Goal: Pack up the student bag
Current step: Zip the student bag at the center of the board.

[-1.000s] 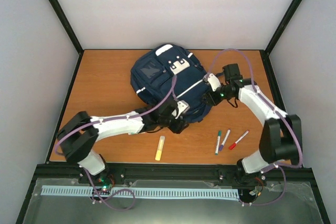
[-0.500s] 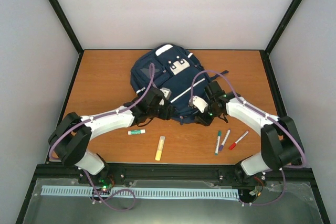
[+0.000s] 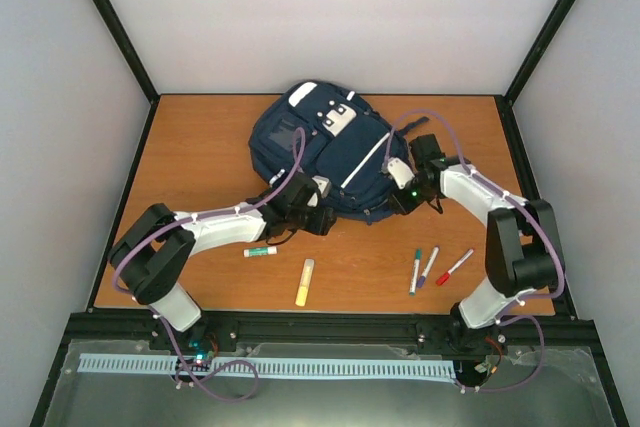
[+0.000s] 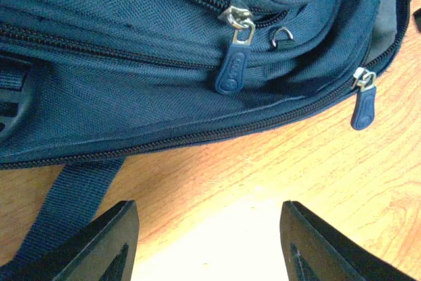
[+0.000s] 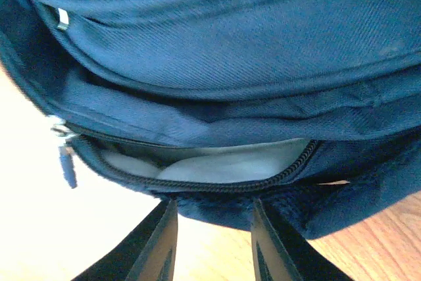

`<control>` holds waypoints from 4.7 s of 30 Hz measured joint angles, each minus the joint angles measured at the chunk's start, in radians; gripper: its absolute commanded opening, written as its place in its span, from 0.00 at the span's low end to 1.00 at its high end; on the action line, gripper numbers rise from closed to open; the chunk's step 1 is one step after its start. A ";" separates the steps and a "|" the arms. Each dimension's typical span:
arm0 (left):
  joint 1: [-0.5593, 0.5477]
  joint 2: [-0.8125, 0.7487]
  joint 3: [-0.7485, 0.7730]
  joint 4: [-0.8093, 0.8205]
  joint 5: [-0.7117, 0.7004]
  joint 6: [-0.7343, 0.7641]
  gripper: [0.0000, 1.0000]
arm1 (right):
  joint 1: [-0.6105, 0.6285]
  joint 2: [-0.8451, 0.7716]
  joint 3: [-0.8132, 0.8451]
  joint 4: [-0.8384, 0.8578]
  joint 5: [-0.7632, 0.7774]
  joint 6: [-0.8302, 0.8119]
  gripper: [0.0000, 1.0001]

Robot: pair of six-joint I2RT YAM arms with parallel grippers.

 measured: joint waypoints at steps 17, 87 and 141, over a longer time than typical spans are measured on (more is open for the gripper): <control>0.000 -0.050 -0.047 0.042 0.000 -0.001 0.62 | 0.147 -0.085 -0.061 -0.028 -0.071 0.015 0.46; 0.000 -0.002 -0.137 0.374 0.041 0.060 0.62 | 0.199 0.005 -0.026 0.074 0.137 0.074 0.17; -0.005 0.094 -0.130 0.528 0.228 0.455 0.48 | 0.194 0.047 0.108 -0.229 -0.188 -0.022 0.03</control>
